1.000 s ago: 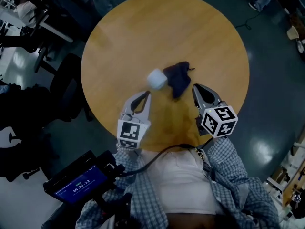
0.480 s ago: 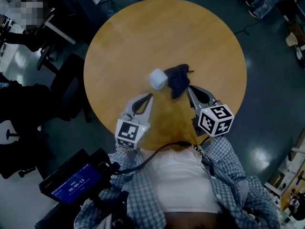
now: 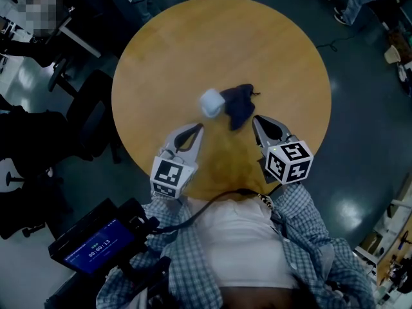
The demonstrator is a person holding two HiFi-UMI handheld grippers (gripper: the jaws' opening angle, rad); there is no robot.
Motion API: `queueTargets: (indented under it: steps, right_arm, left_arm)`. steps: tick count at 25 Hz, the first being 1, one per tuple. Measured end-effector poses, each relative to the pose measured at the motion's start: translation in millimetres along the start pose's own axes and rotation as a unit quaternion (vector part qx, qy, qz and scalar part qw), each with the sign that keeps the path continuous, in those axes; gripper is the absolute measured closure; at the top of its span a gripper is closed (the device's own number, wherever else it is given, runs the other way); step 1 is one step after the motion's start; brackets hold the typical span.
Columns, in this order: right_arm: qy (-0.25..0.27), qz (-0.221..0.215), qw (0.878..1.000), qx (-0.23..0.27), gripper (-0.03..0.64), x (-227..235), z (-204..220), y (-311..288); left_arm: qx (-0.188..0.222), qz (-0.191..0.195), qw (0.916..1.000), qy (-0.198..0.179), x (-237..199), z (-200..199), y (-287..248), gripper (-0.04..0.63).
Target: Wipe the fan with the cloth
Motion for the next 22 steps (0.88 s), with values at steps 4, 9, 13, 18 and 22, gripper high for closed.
queueTargets:
  steps: [4, 9, 13, 18, 22]
  right_arm:
    - [-0.002, -0.001, 1.000, 0.000, 0.614, -0.1, 1.5, -0.5]
    - [-0.015, -0.004, 1.000, 0.007, 0.614, 0.1, -0.1, -1.3]
    - [-0.012, -0.005, 1.000, 0.008, 0.614, -0.5, -1.4, -1.8]
    - [-0.005, -0.006, 1.000, -0.005, 0.614, -2.3, 4.0, -1.6]
    - [-0.001, -0.003, 1.000, -0.012, 0.614, -2.4, 7.0, 0.9]
  left_arm:
    - [-0.004, 0.003, 1.0000, 0.005, 0.8, -0.3, 0.8, 0.595]
    - [-0.012, -0.005, 0.9999, -0.011, -3.7, 8.7, 1.2, 0.595]
    - [-0.015, -0.003, 0.9998, -0.010, -4.1, 11.9, 0.7, 0.595]
    - [-0.021, -0.001, 0.9997, -0.008, -3.0, 16.2, 0.9, 0.595]
    - [-0.023, -0.001, 0.9997, -0.006, -2.1, 18.3, 1.6, 0.595]
Point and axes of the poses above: the fingertips, and each gripper's own axes: y backward along the fingers, x to its right, z out of its underside, the point moved 2 cm from there along y, backward along the fingers, and after that the axes turned 6 degrees about -x, right-handed, at the moved point
